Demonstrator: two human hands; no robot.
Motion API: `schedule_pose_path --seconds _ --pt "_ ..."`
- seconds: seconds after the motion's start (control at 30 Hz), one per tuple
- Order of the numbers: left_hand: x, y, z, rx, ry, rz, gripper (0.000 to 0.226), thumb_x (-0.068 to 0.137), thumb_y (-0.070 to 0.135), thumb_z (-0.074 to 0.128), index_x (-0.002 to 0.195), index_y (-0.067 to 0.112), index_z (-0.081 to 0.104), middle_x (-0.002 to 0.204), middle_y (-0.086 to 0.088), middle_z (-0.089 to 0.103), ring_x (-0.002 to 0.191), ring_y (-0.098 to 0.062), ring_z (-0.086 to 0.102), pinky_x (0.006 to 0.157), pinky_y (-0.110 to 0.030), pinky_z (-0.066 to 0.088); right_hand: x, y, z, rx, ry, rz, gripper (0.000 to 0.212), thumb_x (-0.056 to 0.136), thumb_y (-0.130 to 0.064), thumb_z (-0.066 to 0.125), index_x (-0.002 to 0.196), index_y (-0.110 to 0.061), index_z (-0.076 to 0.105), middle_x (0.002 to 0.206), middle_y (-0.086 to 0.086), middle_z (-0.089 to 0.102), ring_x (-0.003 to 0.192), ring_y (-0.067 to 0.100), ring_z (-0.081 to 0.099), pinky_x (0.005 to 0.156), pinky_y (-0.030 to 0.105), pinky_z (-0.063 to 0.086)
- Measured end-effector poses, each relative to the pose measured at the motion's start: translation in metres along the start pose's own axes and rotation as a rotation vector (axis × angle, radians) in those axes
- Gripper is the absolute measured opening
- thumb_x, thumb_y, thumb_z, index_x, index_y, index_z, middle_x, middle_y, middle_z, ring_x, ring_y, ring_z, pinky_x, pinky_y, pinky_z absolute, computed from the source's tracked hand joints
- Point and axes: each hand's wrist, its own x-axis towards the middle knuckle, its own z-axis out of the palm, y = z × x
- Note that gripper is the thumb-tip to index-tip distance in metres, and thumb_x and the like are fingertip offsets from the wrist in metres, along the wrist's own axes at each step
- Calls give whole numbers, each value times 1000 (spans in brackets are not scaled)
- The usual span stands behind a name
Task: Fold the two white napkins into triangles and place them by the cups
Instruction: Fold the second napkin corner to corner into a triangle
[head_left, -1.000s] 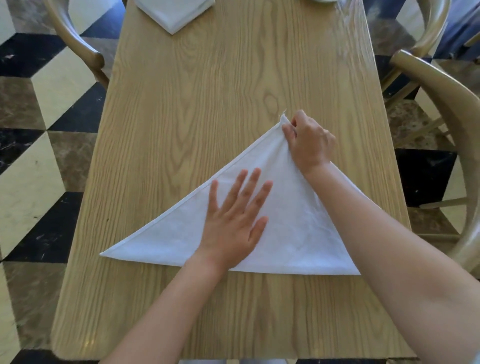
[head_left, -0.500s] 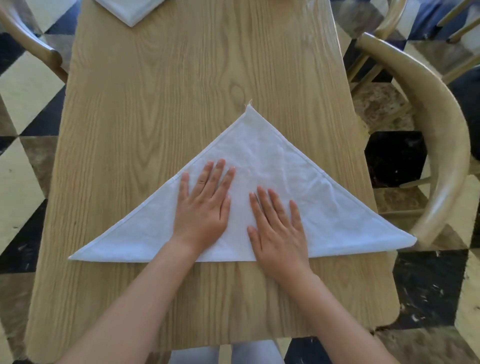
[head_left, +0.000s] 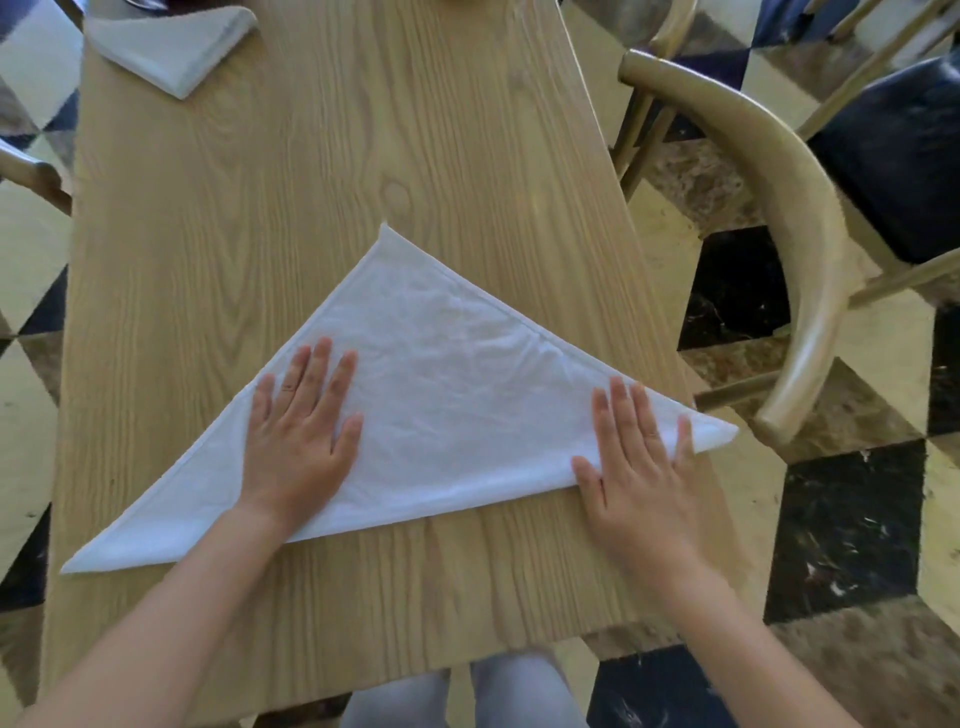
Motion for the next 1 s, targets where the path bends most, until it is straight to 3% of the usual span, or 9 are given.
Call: schedule_pose_path --seconds 0.1,0.2,0.37,0.47,0.57,0.7,0.87,0.93,1.0 --pt "-8 -7 -8 45 35 -72 64 91 47 15 150 22 11 158 1 4 145 -11 3 114 -49 -4 1 -55 13 90 21 -123 58 95 -38 26 148 -14 22 155 2 17 143 19 16 112 50 7" --pt "-13 37 -6 -35 119 -1 57 95 35 22 149 19 16 157 -2 11 144 -14 9 114 -50 0 9 -90 26 80 -10 -152 55 93 -33 27 144 -13 33 153 1 23 141 20 22 109 50 14" --pt "-25 83 22 -63 11 30 57 92 35 23 148 23 21 156 -2 15 144 -17 15 114 -49 10 15 -71 29 53 -40 -180 55 93 -33 28 143 -14 35 151 0 30 140 17 24 109 48 16" --pt "-25 75 28 -33 8 27 61 91 40 26 149 23 20 157 -2 12 144 -14 9 115 -46 6 9 -14 24 10 -37 -68 59 93 -37 20 148 -13 17 155 -1 14 143 16 11 114 41 4" --pt "-25 76 28 -30 12 43 62 91 42 27 149 23 19 158 -2 12 144 -14 8 115 -46 5 1 33 14 -13 -121 95 62 92 -46 2 146 -18 -12 155 -6 -14 141 7 -19 116 37 -11" --pt "-25 75 31 -46 37 36 62 91 42 27 149 24 18 158 -2 11 144 -13 6 115 -46 3 0 32 -3 -35 -142 253 68 88 -54 -7 143 -18 -21 153 -4 -27 137 6 -30 114 45 -16" --pt "-25 78 27 -146 25 10 54 97 35 22 148 24 8 157 2 4 145 -14 3 117 -43 2 31 -81 -14 121 53 -122 57 95 -35 18 149 -19 11 156 -1 3 145 16 4 114 48 -7" --pt "-25 76 22 -255 7 35 57 99 28 34 148 19 7 157 2 4 146 -12 0 119 -38 2 50 -131 -6 146 19 -250 56 95 -30 16 149 -23 6 157 -4 -1 145 14 -1 115 46 -5" --pt "-30 64 16 -369 -3 39 56 98 20 42 148 11 19 156 -2 12 146 -14 4 119 -39 8 68 -165 6 188 -41 -307 55 97 -28 19 149 -28 0 157 -6 -6 144 11 -9 116 44 -8"
